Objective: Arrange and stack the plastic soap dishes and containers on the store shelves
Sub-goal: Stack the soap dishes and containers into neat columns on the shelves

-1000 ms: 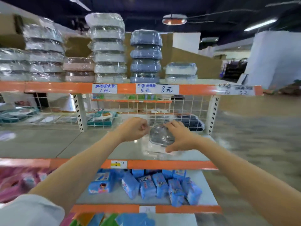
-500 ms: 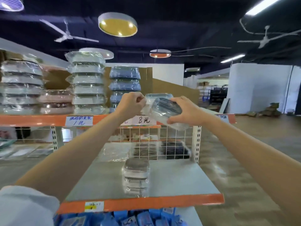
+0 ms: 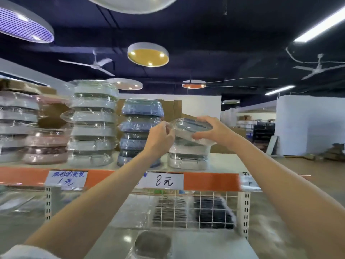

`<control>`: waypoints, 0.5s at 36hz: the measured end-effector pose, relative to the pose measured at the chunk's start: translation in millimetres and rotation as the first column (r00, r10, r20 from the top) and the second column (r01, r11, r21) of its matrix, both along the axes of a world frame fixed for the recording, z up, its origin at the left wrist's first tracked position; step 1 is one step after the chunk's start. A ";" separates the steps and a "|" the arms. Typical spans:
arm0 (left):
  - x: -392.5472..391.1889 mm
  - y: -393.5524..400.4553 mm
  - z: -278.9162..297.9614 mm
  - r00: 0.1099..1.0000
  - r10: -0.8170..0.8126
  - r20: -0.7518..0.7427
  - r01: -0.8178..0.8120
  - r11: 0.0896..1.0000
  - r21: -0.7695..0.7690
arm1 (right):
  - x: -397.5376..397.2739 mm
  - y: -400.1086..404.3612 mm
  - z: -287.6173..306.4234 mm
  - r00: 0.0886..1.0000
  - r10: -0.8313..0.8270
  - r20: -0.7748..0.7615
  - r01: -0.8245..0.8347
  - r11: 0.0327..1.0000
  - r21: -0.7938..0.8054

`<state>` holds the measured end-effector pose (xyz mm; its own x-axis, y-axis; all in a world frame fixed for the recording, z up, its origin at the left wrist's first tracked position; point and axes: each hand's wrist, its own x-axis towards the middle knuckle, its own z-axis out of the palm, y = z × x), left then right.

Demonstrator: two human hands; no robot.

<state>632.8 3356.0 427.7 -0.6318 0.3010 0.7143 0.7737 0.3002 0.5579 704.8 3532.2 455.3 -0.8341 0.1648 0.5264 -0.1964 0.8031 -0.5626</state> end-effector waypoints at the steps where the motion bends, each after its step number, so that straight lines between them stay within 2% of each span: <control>1: -1.4 3.0 -3.1 1.000 -0.003 0.007 0.003 1.000 0.013 | -4.0 2.1 1.8 1.000 0.030 0.010 -0.030 1.000 -0.010; 3: -2.8 7.8 -9.4 1.000 0.007 0.012 -0.008 0.999 0.036 | -11.2 6.2 3.0 0.997 0.080 0.006 -0.079 0.996 -0.048; 7: -6.6 15.4 -18.8 0.996 0.040 0.080 -0.045 0.997 0.064 | -19.6 10.5 -6.5 0.996 0.060 -0.065 -0.070 0.984 -0.162; 11: -10.9 21.7 -19.9 0.989 0.085 0.118 -0.095 0.992 0.080 | -23.4 18.4 -25.1 0.995 0.094 -0.035 -0.101 0.944 -0.313; 18: -10.1 21.6 -27.6 0.990 0.090 0.112 -0.108 0.979 0.171 | -28.5 31.2 -40.4 0.984 0.177 -0.031 -0.176 0.918 -0.356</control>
